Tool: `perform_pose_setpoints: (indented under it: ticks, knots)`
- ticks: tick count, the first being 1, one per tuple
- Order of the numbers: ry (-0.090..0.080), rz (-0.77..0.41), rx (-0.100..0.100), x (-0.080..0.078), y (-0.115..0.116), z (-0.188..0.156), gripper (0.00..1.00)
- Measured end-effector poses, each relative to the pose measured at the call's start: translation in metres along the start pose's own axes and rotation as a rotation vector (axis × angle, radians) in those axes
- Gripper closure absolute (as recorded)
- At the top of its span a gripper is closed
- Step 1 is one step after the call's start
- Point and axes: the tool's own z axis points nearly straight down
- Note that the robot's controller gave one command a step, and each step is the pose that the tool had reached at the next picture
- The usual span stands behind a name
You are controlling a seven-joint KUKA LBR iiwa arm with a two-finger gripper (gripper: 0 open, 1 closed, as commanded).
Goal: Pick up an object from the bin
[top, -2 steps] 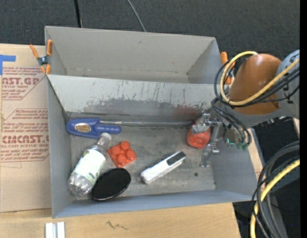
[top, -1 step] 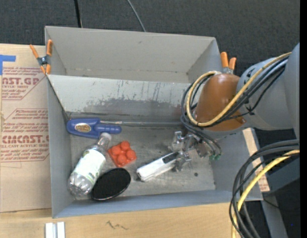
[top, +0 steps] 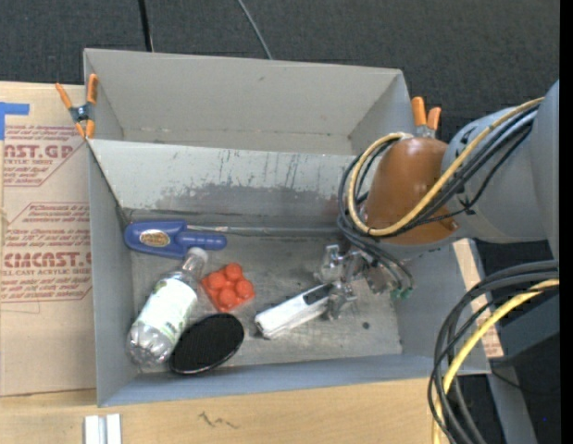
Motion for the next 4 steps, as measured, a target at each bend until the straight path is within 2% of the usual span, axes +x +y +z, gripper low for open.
perform_pose_setpoints:
  ticks: [1,3,4]
  knots:
    - [0.001,-0.079,-0.005,-0.005,-0.010,-0.145,1.00]
    - [0.004,-0.074,-0.006,-0.005,-0.010,-0.144,1.00]
    - [-0.001,-0.163,-0.005,-0.002,0.004,-0.099,1.00]
